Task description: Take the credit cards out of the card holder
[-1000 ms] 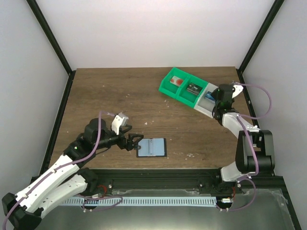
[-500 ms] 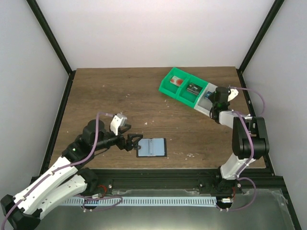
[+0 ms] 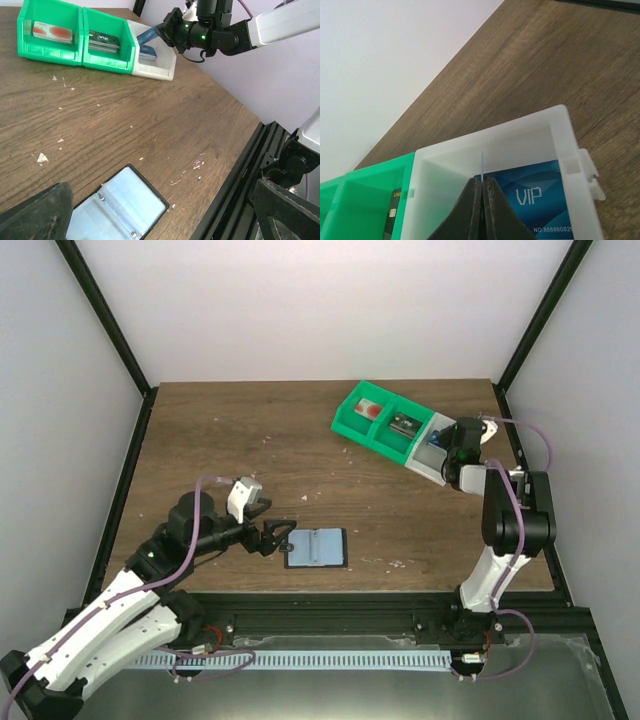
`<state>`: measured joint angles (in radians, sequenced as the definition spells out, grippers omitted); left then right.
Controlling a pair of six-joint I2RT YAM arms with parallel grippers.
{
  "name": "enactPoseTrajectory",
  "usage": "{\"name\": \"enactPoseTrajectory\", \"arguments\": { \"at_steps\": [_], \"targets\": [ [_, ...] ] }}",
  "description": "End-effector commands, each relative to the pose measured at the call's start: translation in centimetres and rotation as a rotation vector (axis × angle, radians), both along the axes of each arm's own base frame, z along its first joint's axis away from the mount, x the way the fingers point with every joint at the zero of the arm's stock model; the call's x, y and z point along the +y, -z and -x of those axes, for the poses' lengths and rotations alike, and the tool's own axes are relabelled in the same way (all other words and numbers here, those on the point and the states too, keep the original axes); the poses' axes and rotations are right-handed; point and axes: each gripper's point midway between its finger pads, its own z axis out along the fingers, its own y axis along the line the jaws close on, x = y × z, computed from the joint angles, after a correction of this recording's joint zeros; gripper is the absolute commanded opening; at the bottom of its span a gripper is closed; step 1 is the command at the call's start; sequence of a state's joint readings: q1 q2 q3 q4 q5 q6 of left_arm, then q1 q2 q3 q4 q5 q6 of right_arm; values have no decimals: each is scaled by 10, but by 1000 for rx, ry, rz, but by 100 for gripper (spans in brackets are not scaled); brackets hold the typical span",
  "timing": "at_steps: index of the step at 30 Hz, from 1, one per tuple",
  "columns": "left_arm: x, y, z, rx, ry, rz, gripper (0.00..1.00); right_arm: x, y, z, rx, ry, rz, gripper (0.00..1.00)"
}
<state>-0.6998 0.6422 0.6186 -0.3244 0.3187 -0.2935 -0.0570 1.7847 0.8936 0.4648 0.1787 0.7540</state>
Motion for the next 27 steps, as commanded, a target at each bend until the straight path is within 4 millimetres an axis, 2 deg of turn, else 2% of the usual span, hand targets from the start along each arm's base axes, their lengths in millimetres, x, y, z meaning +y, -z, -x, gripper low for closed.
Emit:
{"name": "enactPoseTrajectory", "arguments": {
  "at_steps": [1,10,22,27],
  "targets": [
    [-1,4,0,-3,6,-7,100,1,-12,-16,-46,-40,20,0],
    [0,6,-2,4,-9,-16,100,7,8,-18,-18,-64,-17,6],
    [0,7,-3,4,-10,-17,100,-1,9,-21,50,-17,-15,18],
    [0,9,-3,6,-12,-19,100,-5,14,-24,149,21,-39,31]
  ]
}}
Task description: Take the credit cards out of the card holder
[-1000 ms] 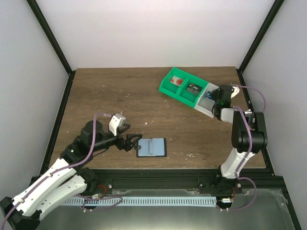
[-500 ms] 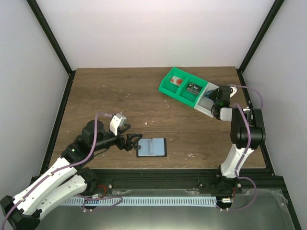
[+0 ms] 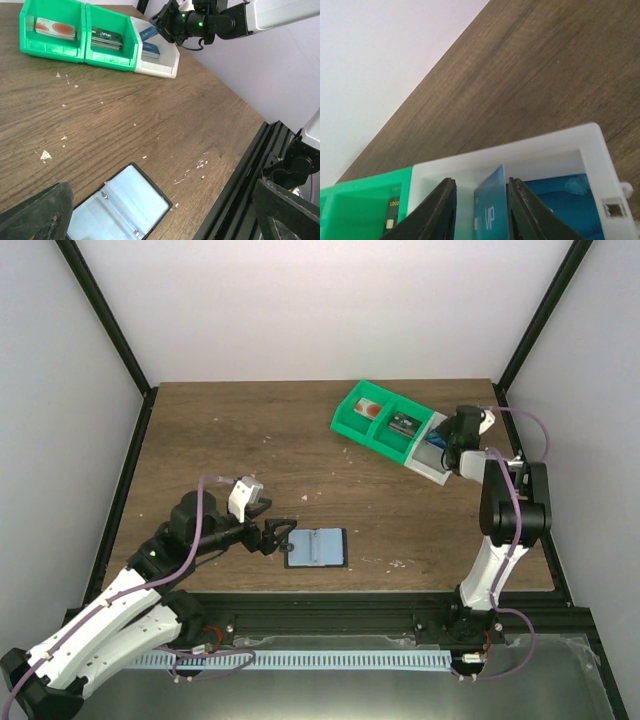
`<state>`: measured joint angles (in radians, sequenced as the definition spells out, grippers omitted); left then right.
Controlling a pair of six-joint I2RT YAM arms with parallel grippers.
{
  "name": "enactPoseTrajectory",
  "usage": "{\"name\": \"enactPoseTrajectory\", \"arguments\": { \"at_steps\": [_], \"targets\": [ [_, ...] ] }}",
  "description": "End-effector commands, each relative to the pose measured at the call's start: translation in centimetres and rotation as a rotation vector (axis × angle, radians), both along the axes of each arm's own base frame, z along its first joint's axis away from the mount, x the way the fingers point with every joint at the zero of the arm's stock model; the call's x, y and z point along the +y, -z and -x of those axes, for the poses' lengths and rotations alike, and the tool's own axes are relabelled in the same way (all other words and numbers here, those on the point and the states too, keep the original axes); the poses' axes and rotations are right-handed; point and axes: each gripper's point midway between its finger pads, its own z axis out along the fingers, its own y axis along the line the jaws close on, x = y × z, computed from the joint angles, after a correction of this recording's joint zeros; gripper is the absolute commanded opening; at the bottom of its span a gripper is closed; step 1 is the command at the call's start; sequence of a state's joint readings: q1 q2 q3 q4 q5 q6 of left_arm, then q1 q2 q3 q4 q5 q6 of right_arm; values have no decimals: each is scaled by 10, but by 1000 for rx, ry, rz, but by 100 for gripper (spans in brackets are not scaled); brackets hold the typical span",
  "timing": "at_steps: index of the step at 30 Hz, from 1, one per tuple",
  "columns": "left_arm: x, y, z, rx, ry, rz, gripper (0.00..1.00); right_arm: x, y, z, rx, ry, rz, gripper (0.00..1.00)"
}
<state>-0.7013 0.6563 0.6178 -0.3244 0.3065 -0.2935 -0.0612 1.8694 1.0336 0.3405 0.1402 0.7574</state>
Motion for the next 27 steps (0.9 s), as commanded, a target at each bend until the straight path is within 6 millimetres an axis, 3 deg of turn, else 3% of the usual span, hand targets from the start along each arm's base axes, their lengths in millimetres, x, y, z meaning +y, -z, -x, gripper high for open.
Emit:
{"name": "enactPoseTrajectory", "arguments": {
  "at_steps": [1,9,15,19,22,27],
  "targets": [
    [0,4,0,-3,-1,-6,100,-8,5,-1,95,52,-18,33],
    [2,5,-3,-4,-23,-11,100,-7,4,1,195,94,-91,40],
    [5,15,-11,27,-66,-41,100,0,-22,-2,202,63,-123,42],
    [8,26,-19,61,-114,-78,100,20,-45,0,164,-53,-146,44],
    [8,33,-24,82,-126,-102,100,51,-59,6,132,-219,-171,45],
    [11,50,-38,149,-159,-144,100,87,-57,34,160,-364,-204,45]
  ]
}}
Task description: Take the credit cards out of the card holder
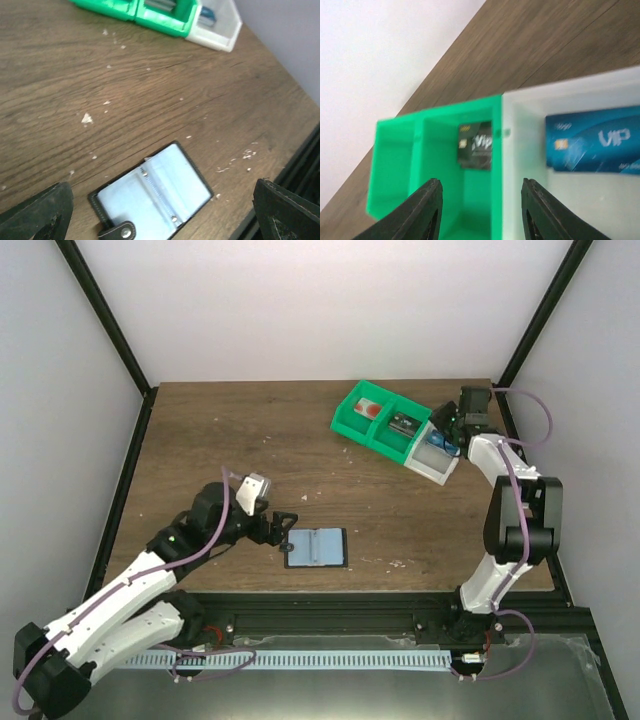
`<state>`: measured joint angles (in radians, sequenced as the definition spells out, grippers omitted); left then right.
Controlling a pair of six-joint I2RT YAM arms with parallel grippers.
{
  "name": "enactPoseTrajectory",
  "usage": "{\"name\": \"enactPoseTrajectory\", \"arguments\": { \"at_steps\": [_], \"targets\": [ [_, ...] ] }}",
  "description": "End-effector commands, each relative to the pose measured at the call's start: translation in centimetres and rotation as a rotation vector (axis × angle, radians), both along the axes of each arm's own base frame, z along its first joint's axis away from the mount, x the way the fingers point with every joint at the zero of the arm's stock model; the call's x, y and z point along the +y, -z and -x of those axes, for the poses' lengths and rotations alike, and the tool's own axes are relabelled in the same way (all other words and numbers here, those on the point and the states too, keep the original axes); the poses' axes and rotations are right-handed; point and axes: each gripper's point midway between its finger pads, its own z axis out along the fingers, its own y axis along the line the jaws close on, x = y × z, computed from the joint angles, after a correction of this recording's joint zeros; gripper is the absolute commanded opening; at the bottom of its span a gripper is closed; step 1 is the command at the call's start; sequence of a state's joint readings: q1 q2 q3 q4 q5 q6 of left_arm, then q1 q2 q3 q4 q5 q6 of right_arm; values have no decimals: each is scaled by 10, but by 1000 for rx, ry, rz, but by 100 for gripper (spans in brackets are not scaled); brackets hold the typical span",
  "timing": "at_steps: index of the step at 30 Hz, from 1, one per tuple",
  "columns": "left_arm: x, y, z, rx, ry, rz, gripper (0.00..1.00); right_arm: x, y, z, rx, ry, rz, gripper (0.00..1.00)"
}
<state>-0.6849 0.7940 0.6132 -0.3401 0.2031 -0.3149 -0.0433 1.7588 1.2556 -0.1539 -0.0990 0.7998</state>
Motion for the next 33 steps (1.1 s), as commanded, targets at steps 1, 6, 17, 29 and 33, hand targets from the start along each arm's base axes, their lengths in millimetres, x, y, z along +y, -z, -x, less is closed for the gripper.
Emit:
{"name": "enactPoseTrajectory", "arguments": {
  "at_steps": [1,6,17,29,33],
  "targets": [
    [5,7,-12,50,-36,-20,100,43,-8,29,-3,-189,-48,45],
    [5,12,-18,93,-64,-22,100,80,-7,70,-43,-307,-70,45],
    [-6,29,-16,245,-134,213,93,170,7,155,-1,-637,-139,44],
    [-28,70,-4,456,-94,419,89,278,46,260,138,-924,-297,43],
    [-24,75,0,476,-109,482,90,306,55,284,173,-990,-306,40]
  ]
}}
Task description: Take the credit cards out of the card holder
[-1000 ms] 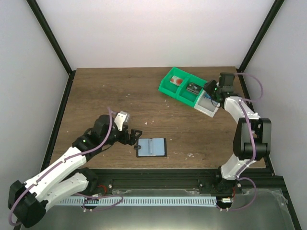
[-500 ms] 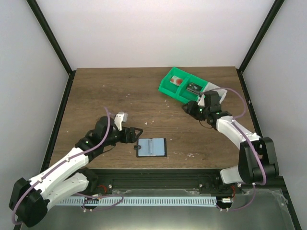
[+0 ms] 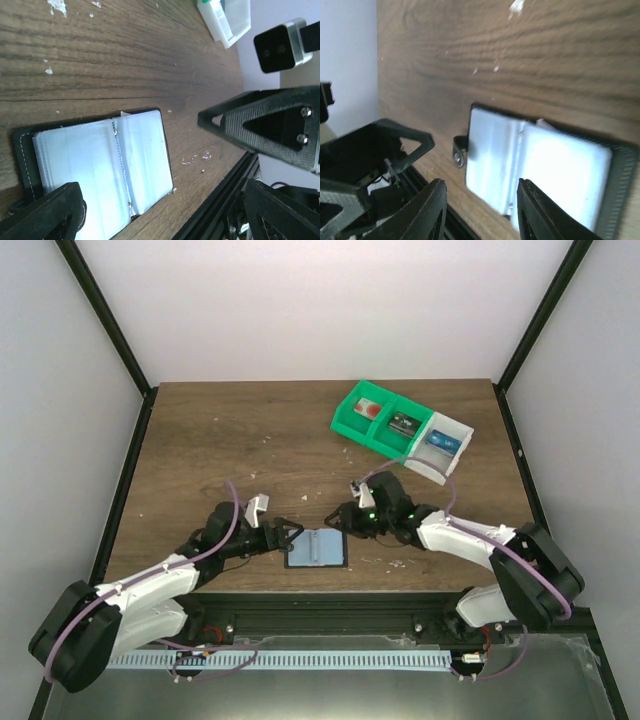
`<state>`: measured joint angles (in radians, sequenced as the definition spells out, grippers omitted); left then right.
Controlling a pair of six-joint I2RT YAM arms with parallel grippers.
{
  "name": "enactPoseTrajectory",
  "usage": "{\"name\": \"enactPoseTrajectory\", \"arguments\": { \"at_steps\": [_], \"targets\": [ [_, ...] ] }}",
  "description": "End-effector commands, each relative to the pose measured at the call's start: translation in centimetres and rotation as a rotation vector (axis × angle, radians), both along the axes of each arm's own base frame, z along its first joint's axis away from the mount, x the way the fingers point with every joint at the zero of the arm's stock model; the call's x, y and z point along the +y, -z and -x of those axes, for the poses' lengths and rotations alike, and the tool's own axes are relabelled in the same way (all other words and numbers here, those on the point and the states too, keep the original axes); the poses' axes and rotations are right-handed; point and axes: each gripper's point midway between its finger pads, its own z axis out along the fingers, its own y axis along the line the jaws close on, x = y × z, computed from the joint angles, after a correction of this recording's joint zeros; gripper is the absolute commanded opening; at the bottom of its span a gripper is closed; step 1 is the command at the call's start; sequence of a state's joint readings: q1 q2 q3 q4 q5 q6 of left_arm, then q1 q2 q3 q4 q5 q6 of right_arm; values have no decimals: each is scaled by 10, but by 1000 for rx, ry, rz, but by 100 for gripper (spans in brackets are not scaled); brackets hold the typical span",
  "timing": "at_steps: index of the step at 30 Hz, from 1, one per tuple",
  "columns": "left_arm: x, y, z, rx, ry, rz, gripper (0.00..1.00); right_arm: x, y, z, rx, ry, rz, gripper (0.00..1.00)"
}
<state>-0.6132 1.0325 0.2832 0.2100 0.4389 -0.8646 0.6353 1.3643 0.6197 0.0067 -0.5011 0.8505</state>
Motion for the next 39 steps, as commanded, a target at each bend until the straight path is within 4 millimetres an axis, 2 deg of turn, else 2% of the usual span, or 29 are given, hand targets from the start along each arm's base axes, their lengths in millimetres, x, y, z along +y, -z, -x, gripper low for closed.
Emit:
{"name": "enactPoseTrajectory", "arguments": {
  "at_steps": [1,7,14,18,26,31,35,37,39],
  "targets": [
    [-5,-23,-3,-28,-15,149,90,31,0,16,14,-50,-42,40],
    [2,-18,-1,-30,-21,114,90,59,15,32,28,-137,2,34],
    [2,-8,10,-3,11,133,90,71,37,37,83,-172,38,30],
    [-5,-4,16,28,47,168,90,64,53,34,98,-148,104,28],
    [-9,13,15,63,69,147,91,47,71,35,98,-111,188,22],
    [-5,36,13,94,53,80,91,45,76,36,109,-110,201,21],
    [6,49,8,110,2,-5,90,43,78,36,107,-106,214,19],
    [13,50,3,103,-35,-62,90,42,79,37,108,-105,218,18],
    [17,42,-1,79,-59,-81,90,42,79,37,108,-106,219,17]
  ]
}}
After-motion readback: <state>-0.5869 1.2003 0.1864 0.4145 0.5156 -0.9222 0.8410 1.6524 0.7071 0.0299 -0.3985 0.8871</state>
